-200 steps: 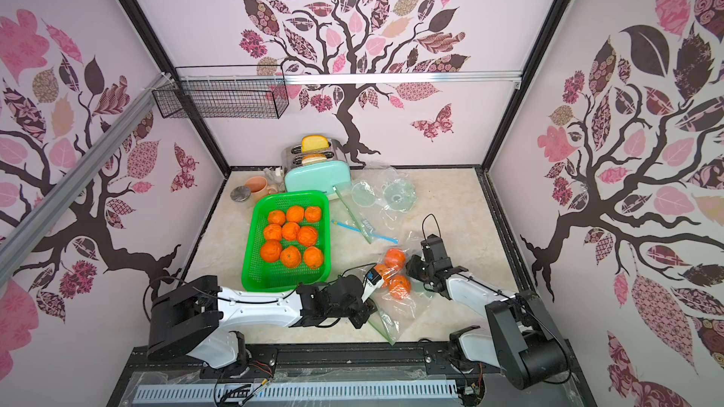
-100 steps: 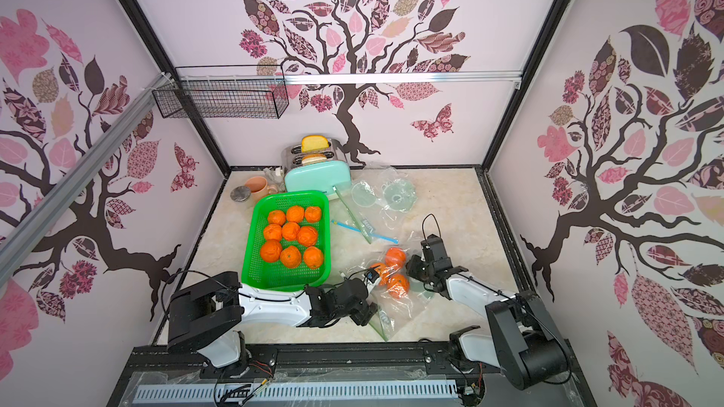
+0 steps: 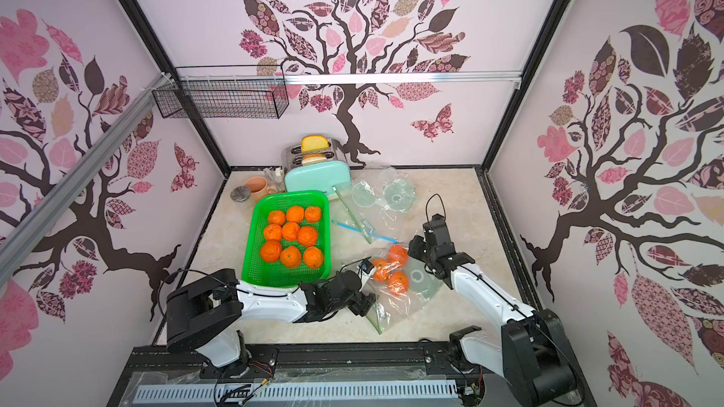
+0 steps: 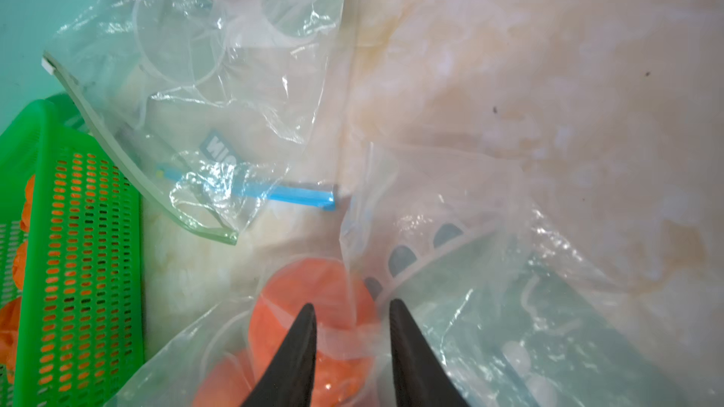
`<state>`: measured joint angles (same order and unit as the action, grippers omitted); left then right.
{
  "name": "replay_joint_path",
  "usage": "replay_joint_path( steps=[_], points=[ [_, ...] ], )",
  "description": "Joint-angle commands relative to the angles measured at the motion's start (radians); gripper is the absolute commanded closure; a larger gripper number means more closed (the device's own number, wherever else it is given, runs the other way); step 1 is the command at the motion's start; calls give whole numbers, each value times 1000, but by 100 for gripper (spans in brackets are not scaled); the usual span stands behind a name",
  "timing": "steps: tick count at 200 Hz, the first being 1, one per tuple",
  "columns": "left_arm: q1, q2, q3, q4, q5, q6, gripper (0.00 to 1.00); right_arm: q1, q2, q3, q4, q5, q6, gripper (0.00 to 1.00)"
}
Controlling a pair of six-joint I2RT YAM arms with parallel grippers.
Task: Open the zip-top bag and take out the orange
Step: Adjust the zipper food storage bag at the center of the board.
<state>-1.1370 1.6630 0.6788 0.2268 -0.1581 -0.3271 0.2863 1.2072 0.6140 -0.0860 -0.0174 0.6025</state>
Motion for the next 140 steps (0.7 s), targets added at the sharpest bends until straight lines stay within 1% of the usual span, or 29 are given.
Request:
replay_joint_path(
  steps=[1, 14, 28, 50, 73, 102, 140],
  points=[
    [21, -16, -12, 52, 23, 30, 20, -4, 89, 62, -19, 34, 8, 68],
    [31, -17, -14, 58, 30, 37, 19, -4, 140, 75, 6, 13, 19, 70],
    [36, -17, -17, 74, 37, 40, 19, -5, 191, 82, 29, -15, 25, 77],
    [39, -14, -17, 92, 30, 47, 18, -3, 261, 84, 39, -81, 21, 80],
    [42, -14, -10, 106, 12, 64, 16, -3, 314, 61, 71, -121, 18, 84],
    [43, -23, -7, 161, -14, 96, 13, 0, 353, 56, 78, -155, -1, 85],
    [47, -16, 33, 167, -51, 166, 11, 9, 374, 39, 81, -174, -8, 85]
  ],
)
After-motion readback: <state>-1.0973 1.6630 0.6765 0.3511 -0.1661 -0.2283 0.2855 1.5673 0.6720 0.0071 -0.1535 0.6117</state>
